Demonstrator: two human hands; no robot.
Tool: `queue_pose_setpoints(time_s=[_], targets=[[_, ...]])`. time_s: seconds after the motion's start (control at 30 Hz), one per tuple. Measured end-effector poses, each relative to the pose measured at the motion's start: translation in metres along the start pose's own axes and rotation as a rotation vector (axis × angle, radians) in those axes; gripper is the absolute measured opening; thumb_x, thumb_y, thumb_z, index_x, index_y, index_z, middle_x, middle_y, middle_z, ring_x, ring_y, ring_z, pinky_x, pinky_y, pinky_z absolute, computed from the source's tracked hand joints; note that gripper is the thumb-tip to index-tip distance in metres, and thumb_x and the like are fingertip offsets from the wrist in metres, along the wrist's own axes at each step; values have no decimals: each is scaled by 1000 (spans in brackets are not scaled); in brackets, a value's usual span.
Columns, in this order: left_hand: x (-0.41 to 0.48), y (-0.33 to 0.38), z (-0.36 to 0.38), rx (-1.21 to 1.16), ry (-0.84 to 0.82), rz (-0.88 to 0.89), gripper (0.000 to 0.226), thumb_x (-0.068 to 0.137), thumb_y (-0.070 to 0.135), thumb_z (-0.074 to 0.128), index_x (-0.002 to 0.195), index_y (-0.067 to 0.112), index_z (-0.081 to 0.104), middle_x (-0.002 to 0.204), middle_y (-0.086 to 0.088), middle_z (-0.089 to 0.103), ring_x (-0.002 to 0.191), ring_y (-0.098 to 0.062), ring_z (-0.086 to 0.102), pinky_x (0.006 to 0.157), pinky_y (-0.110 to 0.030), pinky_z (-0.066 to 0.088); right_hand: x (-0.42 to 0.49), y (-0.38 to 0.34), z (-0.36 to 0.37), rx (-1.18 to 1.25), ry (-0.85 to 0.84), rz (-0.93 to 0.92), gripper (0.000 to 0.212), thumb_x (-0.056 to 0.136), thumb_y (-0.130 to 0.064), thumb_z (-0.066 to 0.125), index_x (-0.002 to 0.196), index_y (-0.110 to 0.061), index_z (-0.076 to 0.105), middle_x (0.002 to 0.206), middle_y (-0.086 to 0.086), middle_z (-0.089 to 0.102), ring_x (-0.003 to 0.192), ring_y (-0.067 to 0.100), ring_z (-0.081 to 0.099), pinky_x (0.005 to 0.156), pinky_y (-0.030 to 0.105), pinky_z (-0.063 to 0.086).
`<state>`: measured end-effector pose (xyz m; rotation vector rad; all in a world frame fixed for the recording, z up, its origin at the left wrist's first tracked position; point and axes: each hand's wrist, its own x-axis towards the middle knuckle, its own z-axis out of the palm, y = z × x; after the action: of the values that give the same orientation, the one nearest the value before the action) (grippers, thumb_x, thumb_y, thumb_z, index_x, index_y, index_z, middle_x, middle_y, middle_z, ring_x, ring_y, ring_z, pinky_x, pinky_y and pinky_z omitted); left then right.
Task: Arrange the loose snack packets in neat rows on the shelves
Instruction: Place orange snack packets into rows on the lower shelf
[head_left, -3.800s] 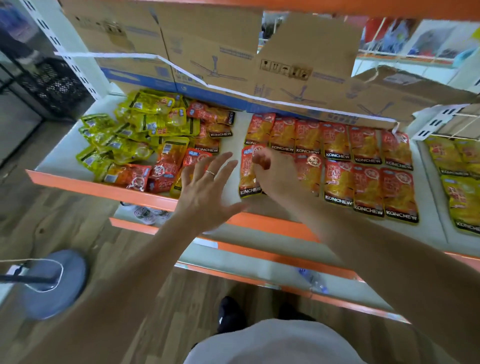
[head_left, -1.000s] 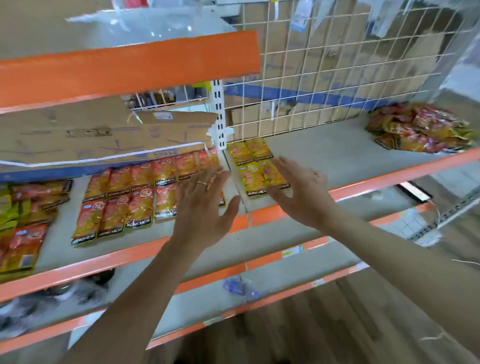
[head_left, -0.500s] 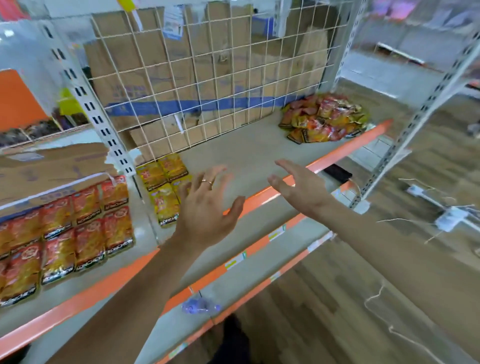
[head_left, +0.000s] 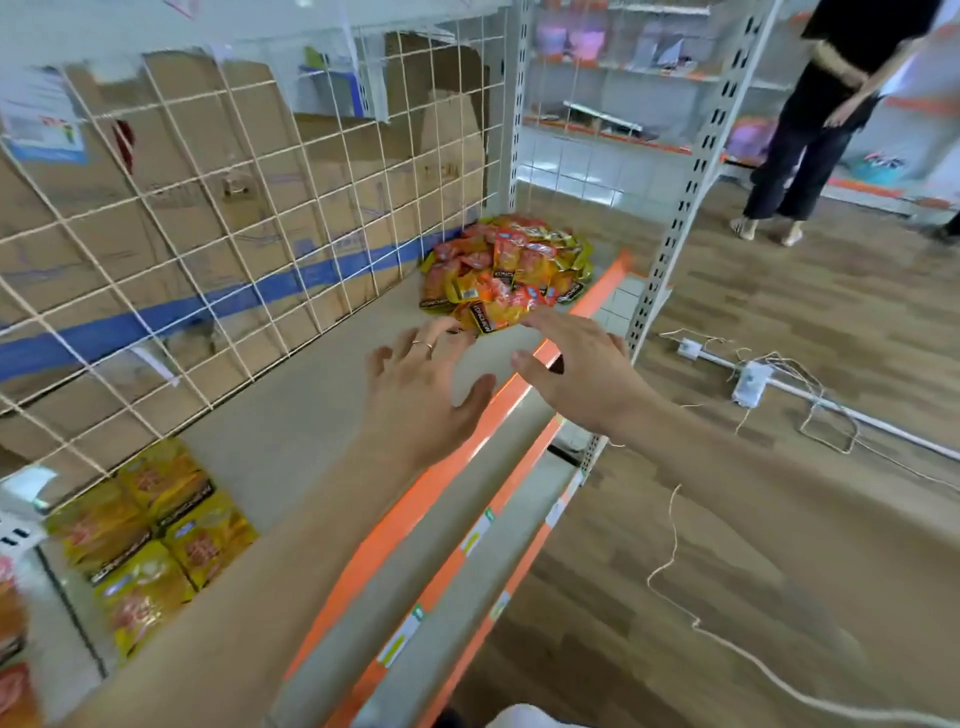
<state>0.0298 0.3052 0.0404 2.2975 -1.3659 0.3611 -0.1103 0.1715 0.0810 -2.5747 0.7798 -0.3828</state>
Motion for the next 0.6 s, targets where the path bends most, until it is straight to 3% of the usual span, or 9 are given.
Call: queue_pose_setpoints(time_s=[0.3, 0.6], targets=[[44, 13, 41, 8, -19, 56, 57, 87, 58, 40, 124, 22, 63, 137, 3, 55, 119, -25, 54, 92, -45, 39, 37, 51, -4, -48, -4, 42, 56, 99, -53, 44, 150, -32, 37, 162, -12, 25, 149, 13, 18, 116, 40, 10], [114, 33, 72, 38, -43, -68, 57, 85, 59, 39, 123, 23, 62, 140, 3, 52, 120, -27, 56, 96, -47, 36, 116, 113, -26, 34, -13, -86, 45, 100, -42, 49, 143, -32, 46, 157, -12, 33, 146, 12, 20, 116, 40, 11]])
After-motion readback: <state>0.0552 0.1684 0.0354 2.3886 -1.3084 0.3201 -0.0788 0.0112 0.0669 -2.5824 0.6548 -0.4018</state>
